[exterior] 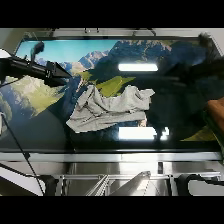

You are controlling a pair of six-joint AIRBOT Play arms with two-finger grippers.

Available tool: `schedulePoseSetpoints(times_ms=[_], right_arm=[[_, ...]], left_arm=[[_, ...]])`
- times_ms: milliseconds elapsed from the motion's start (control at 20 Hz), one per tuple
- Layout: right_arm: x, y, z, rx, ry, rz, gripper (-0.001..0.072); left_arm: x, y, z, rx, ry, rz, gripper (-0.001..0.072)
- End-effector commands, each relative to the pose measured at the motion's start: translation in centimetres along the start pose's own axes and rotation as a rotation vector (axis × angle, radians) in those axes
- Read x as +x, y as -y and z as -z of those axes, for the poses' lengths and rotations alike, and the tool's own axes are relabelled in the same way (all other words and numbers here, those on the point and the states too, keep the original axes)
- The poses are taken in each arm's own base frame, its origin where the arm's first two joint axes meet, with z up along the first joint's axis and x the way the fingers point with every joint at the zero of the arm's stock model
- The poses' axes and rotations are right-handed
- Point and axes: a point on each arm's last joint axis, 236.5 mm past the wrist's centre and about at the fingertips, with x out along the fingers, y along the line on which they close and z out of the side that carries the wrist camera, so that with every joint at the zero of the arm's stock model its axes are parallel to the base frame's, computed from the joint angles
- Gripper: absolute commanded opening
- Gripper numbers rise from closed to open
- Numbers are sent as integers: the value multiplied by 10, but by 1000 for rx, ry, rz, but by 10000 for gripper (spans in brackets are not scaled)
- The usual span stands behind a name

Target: Fold the shirts.

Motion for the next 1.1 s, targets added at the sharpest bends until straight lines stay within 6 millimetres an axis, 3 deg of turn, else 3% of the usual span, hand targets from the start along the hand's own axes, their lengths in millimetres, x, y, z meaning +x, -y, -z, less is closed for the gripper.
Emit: schedulePoseSetpoints(times_ms=[0,150,250,450,600,650,700,750,800,850,900,1050], right_arm=[[47,31,76,134,-162,-7,571],[100,44,130,194,-213,13,570],[127,39,151,202,-207,6,570],[156,29,158,170,-186,35,569],[166,26,142,162,-107,48,567],[167,26,136,165,-84,47,493],[168,28,133,158,-69,51,223],[168,29,131,159,-61,57,120],[168,30,129,160,-53,62,112],[168,29,128,165,-50,58,50],[168,28,128,168,-47,54,17],[166,25,128,146,-50,46,16]], left_arm=[[46,-1,22,-20,-160,42,703],[99,10,42,3,-293,53,703],[126,7,56,-5,-369,38,704],[154,-27,82,-72,-487,-83,704],[166,-41,78,-86,-467,-107,704],[169,-45,77,-96,-460,-113,703],[171,-49,77,-103,-459,-117,702],[172,-54,78,-117,-461,-129,691],[173,-58,79,-125,-465,-137,478],[175,-59,79,-130,-465,-131,196],[177,-59,76,-123,-453,-129,0],[173,-28,53,-43,-361,-19,20]])
